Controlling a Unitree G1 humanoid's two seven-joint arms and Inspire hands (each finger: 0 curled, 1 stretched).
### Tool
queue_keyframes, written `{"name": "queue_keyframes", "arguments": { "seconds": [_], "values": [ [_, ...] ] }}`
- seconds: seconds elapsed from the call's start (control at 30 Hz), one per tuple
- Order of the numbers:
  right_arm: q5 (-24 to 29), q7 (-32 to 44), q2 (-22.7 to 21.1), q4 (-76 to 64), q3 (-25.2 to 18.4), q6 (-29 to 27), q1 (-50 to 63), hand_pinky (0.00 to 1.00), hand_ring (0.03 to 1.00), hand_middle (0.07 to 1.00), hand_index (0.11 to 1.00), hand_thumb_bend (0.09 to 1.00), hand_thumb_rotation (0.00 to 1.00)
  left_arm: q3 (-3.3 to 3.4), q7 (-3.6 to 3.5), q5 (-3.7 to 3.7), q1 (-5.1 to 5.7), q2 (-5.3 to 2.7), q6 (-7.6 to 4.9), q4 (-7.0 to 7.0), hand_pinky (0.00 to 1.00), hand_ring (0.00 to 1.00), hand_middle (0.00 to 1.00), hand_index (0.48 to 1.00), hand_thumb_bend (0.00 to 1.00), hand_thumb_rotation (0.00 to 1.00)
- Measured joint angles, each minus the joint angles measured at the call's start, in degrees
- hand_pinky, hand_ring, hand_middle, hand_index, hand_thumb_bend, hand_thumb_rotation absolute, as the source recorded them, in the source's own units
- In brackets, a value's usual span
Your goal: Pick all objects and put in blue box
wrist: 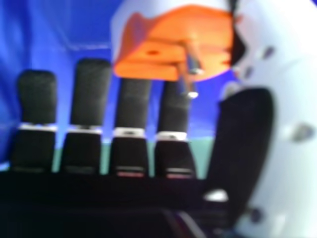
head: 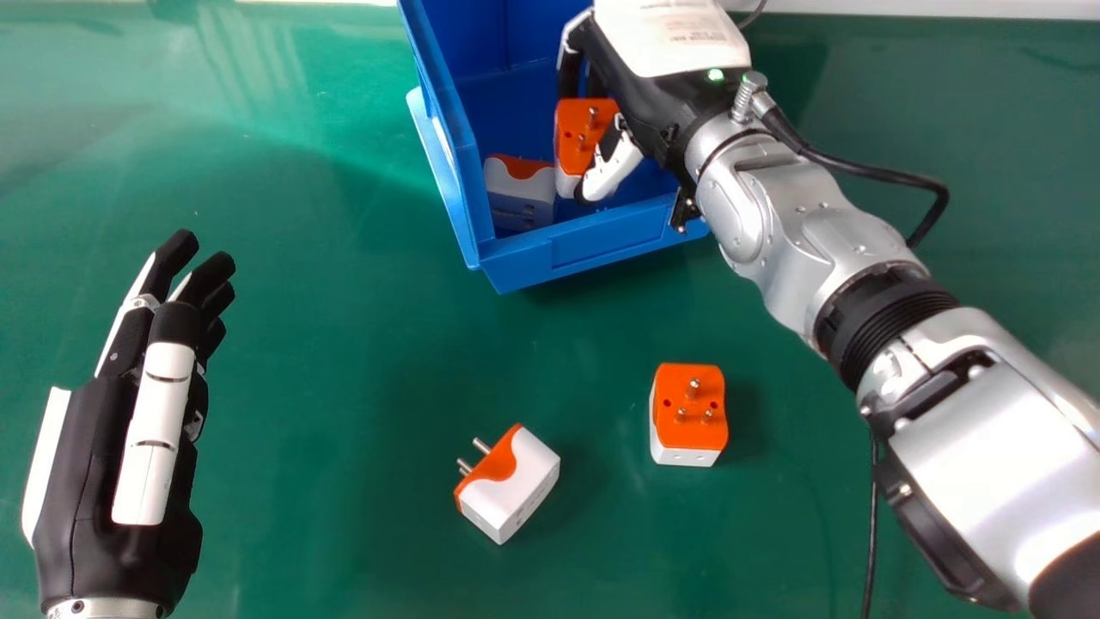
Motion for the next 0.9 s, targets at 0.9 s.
{"name": "queue_keyframes", "arguments": {
  "seconds": [0.9],
  "values": [
    [2.0,3.8,-0.5,0.2,1.9,0.5,-0.7,0.34,0.458,0.538,0.508,0.501,0.03,-0.09,0.88,0.04,1.29,-0.09,0.04,-1.31,0.99,0.95,0.92,0.932,0.60,0.81]
  ]
}}
